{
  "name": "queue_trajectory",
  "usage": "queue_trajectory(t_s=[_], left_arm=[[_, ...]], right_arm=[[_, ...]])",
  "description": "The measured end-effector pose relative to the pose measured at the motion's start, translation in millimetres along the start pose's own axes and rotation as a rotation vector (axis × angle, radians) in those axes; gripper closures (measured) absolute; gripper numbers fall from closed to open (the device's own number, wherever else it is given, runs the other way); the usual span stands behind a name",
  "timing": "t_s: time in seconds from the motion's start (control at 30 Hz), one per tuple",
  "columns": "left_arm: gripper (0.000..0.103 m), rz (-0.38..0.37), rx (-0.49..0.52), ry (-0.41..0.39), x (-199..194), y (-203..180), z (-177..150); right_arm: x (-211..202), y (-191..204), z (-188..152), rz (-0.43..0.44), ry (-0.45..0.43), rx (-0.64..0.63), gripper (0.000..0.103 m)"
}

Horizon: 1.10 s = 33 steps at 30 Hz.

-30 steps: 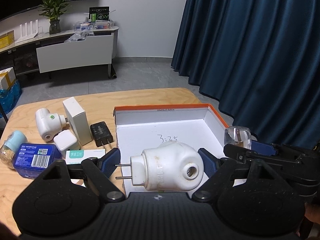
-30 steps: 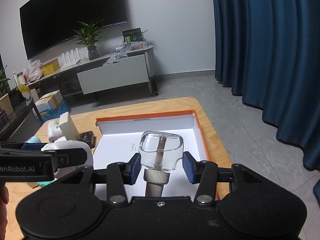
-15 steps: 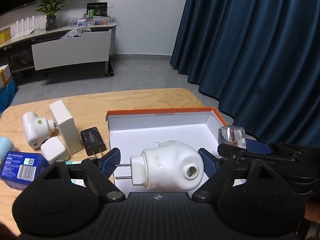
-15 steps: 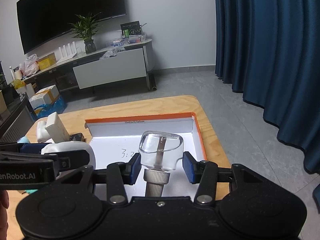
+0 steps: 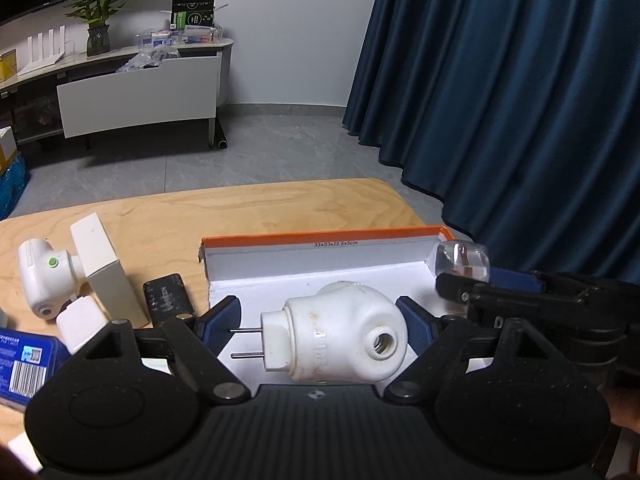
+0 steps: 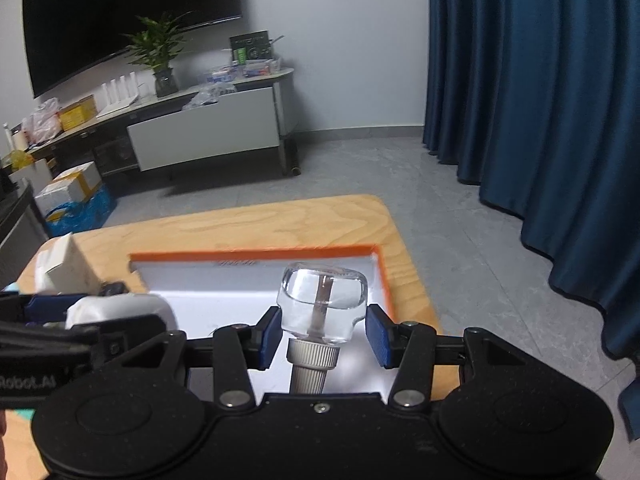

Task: Organize rigid objects
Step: 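Open right gripper to drop bottle in box while left gripper releases heater there, then withdraw both grippers from the box back over the table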

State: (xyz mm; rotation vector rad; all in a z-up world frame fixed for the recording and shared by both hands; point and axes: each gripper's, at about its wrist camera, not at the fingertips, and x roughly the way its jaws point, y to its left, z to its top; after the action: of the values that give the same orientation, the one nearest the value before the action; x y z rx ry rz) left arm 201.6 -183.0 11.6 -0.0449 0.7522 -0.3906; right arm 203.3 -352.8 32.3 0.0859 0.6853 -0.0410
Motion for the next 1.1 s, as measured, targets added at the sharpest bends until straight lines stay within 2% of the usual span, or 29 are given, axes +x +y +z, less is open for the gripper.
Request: queue_trajectory(t_s=[0.07, 0.3, 0.37, 0.5, 0.63, 0.73, 0.87, 1.1], left_arm=[[0.017, 0.001, -0.002, -0.001, 3, 0, 2], [0.017, 0.003, 0.02, -0.009, 19, -7, 11], [0.017, -0.005, 0.006, 0.009, 23, -7, 13], [0.008, -0.027, 0.001, -0.006, 11, -7, 9], [0.008, -0.02, -0.013, 0.0, -1, -8, 6], [0.007, 0.005, -0.02, 0.013, -13, -8, 4], [0.002, 0.061, -0.024, 0.023, -29, -6, 0], [0.0, 0.125, -0.056, 0.046, -56, 9, -12]], right_arm=[[-4, -2, 2, 0.005, -0.022, 0.006, 0.039], [-24, -9, -2, -0.003, -0.055, 0.031, 0.038], [-31, -11, -4, -0.001, -0.06, 0.04, 0.038], [-43, -7, -9, 0.001, -0.06, 0.034, 0.038], [-54, -4, -12, 0.012, -0.066, 0.048, 0.038], [-63, 0, -13, 0.019, -0.068, 0.042, 0.037], [-75, 7, -16, 0.027, -0.071, 0.038, 0.029], [-92, 28, -25, 0.057, -0.057, 0.01, 0.024]])
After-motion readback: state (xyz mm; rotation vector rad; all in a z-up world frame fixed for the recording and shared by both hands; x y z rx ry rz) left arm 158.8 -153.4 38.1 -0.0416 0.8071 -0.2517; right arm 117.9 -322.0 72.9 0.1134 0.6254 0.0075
